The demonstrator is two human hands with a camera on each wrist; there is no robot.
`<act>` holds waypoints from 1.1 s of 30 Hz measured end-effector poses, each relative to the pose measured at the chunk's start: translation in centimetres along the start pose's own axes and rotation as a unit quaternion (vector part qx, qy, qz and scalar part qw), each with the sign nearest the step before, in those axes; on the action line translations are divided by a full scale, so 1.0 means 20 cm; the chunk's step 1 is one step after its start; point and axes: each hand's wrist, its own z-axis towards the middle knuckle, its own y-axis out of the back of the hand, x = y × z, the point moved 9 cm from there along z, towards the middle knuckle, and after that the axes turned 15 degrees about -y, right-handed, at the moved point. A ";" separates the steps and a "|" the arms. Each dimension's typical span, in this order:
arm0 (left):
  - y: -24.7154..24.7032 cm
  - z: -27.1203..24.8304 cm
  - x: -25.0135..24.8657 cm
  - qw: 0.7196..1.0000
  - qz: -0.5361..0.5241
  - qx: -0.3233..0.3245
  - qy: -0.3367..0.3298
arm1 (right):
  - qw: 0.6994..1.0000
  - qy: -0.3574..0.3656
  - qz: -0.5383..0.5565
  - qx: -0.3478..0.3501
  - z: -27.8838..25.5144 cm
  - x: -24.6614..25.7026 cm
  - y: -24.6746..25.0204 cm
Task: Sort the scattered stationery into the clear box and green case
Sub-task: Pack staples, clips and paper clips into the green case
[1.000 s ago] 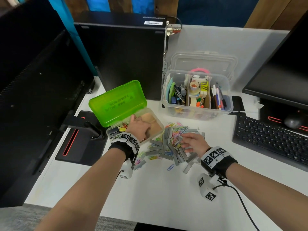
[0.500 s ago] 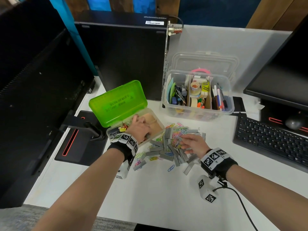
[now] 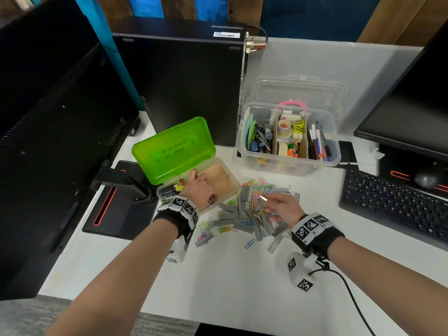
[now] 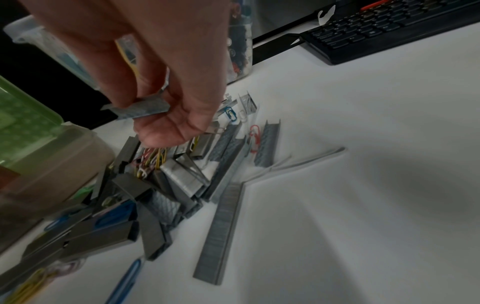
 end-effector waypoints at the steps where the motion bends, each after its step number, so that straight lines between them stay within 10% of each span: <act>1: 0.03 -0.01 -0.02 1.000 0.008 -0.028 -0.002 | 1.000 -0.002 -0.001 -0.006 0.00 -0.01 0.00; 5: 0.11 0.01 -0.26 0.988 0.060 -0.126 -0.067 | 1.000 -0.009 -0.014 -0.022 0.00 -0.03 0.01; 17: -0.02 0.09 -0.36 0.977 0.178 -0.066 -0.093 | 1.000 -0.004 0.025 0.000 -0.07 -0.04 0.04; 22: 0.02 0.07 -0.29 0.986 -0.033 -0.148 -0.069 | 0.999 -0.006 0.034 -0.007 -0.08 -0.07 0.08; 33: 0.00 0.03 -0.16 0.870 -0.406 -0.278 -0.036 | 1.000 -0.008 0.015 0.003 -0.06 -0.03 0.03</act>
